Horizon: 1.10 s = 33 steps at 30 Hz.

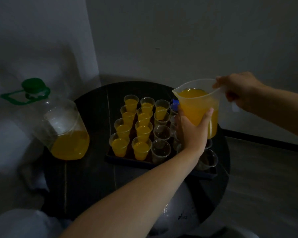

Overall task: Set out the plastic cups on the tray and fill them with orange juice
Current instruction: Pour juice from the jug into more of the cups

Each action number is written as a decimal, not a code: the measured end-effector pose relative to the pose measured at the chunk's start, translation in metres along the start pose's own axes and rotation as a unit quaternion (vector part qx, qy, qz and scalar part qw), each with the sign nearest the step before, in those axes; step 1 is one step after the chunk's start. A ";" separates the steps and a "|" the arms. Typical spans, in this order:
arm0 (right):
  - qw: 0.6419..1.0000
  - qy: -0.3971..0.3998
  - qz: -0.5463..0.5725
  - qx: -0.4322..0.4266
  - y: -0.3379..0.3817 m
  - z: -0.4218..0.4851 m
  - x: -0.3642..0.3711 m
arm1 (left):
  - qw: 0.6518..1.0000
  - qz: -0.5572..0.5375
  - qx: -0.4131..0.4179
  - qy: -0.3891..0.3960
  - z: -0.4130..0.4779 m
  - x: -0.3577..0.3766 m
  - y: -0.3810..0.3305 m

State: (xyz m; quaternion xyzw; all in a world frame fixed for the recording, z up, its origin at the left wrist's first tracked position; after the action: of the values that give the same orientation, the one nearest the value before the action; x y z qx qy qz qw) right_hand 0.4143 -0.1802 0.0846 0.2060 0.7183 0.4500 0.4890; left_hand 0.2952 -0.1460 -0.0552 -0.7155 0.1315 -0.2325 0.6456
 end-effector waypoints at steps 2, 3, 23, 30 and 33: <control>1.000 0.004 -0.002 0.004 -0.001 0.001 0.002 | 1.000 0.000 -0.005 0.002 0.003 0.000 0.002; 1.000 0.007 -0.003 0.005 -0.002 0.002 0.003 | 1.000 0.000 -0.007 0.004 0.004 0.000 0.004; 0.998 0.028 -0.044 0.030 0.004 -0.002 0.016 | 0.998 -0.035 -0.055 0.014 0.006 0.000 0.014; 0.998 0.027 -0.051 0.032 0.008 -0.004 0.018 | 0.997 -0.039 -0.066 0.027 0.006 -0.002 0.011; 0.998 0.022 -0.046 0.040 0.006 -0.002 0.020 | 0.996 -0.039 -0.077 0.030 0.004 -0.003 0.010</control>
State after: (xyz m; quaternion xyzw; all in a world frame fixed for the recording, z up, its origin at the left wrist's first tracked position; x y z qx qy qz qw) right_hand 0.4035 -0.1633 0.0798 0.1823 0.7552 0.4022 0.4845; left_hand 0.2957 -0.1421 -0.0655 -0.7601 0.1406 -0.2680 0.5751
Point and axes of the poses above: each hand's wrist, its own z-axis towards the middle knuckle, its own x-axis out of the palm, y = z × x, the point moved 6 cm from there along z, towards the middle knuckle, and after that the axes turned 1 degree about -x, right-handed, at the moved point
